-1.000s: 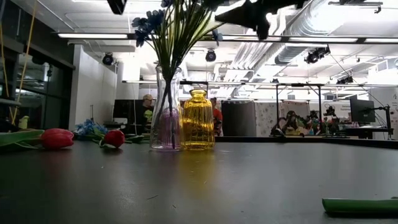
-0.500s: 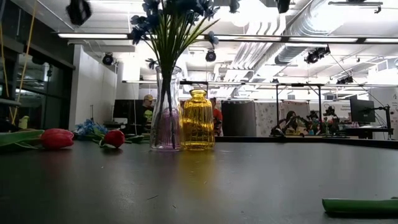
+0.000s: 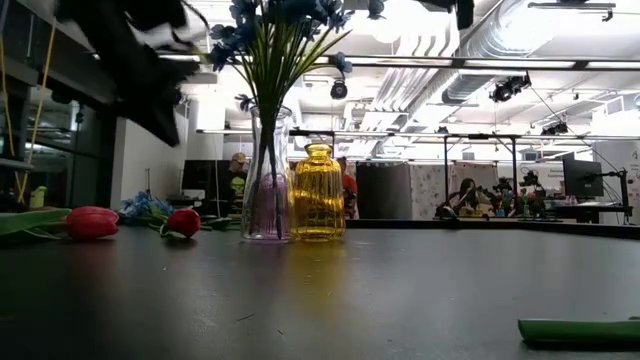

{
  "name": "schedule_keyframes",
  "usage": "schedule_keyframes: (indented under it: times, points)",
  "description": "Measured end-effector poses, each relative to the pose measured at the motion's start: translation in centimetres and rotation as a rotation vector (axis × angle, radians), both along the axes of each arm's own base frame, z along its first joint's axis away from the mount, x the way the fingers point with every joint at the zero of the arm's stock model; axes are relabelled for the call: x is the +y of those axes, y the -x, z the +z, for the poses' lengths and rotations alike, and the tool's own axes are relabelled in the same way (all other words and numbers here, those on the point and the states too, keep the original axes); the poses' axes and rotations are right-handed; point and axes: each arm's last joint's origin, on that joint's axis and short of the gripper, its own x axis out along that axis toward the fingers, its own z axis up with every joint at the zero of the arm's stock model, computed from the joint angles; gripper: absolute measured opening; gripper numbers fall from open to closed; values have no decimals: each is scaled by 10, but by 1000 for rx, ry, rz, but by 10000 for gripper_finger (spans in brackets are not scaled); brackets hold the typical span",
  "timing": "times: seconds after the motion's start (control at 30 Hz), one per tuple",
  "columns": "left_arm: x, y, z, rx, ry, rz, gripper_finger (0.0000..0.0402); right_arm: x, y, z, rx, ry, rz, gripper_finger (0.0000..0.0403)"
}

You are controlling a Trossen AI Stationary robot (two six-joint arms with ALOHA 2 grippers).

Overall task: Sort flowers into vase by color
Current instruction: Put the blue flower into the transparent vase

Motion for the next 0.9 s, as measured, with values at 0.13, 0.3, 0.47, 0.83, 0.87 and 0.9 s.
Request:
schedule_keyframes:
  times: [0.13, 0.3, 0.47, 0.83, 0.87, 0.9]
  points:
    - [40, 2, -18, 88, 30, 92, 33, -6, -1, -1, -9, -48, -28, 204]
    - [72, 12, -40, 149, 167, 161, 90, -16, -1, -3, -10, -91, -82, 204]
    - [88, 14, -52, 69, 299, 270, 148, -33, -1, -9, 39, -96, -178, 204]
    - [101, 2, -64, -120, 393, 639, 209, -88, 7, -25, 197, -147, -266, 204]
    - [102, 1, -66, -128, 407, 668, 209, -93, 8, -26, 209, -160, -250, 204]
    - [103, 0, -68, -133, 422, 686, 209, -97, 10, -27, 221, -172, -241, 204]
